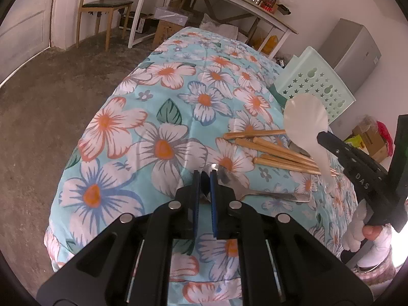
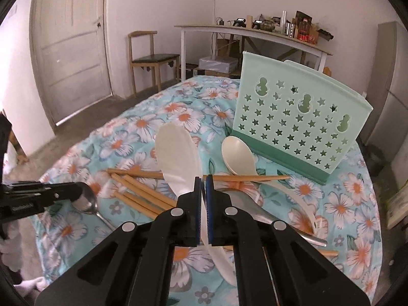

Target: Organize utensils

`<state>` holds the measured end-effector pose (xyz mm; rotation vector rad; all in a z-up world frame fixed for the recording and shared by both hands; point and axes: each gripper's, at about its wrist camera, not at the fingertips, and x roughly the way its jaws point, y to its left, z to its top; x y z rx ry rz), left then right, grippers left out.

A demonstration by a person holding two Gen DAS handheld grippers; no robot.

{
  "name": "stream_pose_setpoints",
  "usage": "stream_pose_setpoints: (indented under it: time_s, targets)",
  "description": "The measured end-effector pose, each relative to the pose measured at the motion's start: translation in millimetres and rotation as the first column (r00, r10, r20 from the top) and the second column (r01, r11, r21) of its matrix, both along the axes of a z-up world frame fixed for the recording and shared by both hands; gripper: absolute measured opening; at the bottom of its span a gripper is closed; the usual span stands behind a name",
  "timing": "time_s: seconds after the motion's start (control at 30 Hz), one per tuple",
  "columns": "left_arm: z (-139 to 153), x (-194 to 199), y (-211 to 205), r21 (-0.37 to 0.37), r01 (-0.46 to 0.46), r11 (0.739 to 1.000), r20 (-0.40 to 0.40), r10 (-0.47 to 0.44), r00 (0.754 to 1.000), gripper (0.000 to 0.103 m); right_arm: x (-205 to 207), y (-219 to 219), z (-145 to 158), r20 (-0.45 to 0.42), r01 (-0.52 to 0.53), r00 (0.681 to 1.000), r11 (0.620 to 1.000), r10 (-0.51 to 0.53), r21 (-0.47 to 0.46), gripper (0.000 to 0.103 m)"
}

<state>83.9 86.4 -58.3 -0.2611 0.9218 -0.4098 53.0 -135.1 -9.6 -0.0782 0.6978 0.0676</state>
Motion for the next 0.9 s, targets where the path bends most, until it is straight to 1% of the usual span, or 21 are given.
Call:
stream_pose_setpoints:
  time_s: [0.13,0.27,0.33,0.4,0.43,0.5,0.53,0.57,0.63,0.67,0.73,0.77,0.83,0.9]
  targets:
    - [1,-1,-2,0.013,-0.005,1.0,0.006,0.005,1.0,0.007,-9,2,6,0.017,-0.015,1.0,0.999,0.016,-0.033,0.003]
    - [1,-2,-3,0.019,-0.01,1.0,0.007,0.01,1.0,0.007,-16,3,4,0.002,-0.031,1.0,0.997,0.031,-0.067,0.003]
    - [0,-1,-3,0.018,-0.013,1.0,0.004,0.013,1.0,0.007,-17,1,3,-0.013,-0.029,1.0,0.998,0.028,-0.058,0.003]
    - [-2,0,-4,0.022,-0.016,1.0,0.0,0.016,1.0,0.007,-18,-4,1,-0.027,-0.033,0.999,0.999,0.032,-0.026,0.004]
    - [-2,0,-4,0.023,-0.018,1.0,-0.001,0.018,1.0,0.007,-19,-6,1,-0.028,-0.029,0.999,0.999,0.029,-0.014,0.006]
    - [-2,1,-5,0.028,-0.016,0.999,0.0,0.016,1.0,0.008,-19,-13,1,-0.031,-0.005,1.0,1.0,0.005,0.005,0.021]
    - [-2,1,-5,0.033,-0.015,0.999,0.0,0.015,1.0,0.008,-20,-18,2,-0.03,0.016,0.999,1.0,-0.015,0.013,0.043]
    - [-2,1,-5,0.032,-0.016,0.999,0.001,0.016,1.0,0.008,-22,-25,2,-0.027,0.052,0.998,0.998,-0.051,0.026,0.058]
    - [-2,2,-5,0.029,-0.017,0.999,0.0,0.017,1.0,0.008,-25,-42,4,-0.029,0.103,0.994,0.992,-0.102,0.07,0.061]
    - [-2,2,-5,0.026,-0.02,0.999,0.0,0.02,1.0,0.008,-28,-54,4,-0.04,0.137,0.99,0.985,-0.133,0.103,0.065]
    - [-3,2,-5,0.023,-0.022,0.999,0.003,0.022,1.0,0.008,-35,-80,3,-0.07,0.215,0.976,0.963,-0.206,0.163,0.069]
    - [-3,2,-5,0.022,-0.023,0.999,0.003,0.023,1.0,0.008,-39,-92,1,-0.085,0.249,0.968,0.952,-0.237,0.179,0.07]
    - [-3,1,-5,0.023,-0.023,0.999,0.003,0.022,1.0,0.008,-45,-108,-2,-0.111,0.298,0.953,0.937,-0.282,0.183,0.072]
    - [-3,2,-5,0.022,-0.023,0.999,0.003,0.023,1.0,0.008,-53,-125,-9,-0.144,0.366,0.928,0.917,-0.345,0.161,0.073]
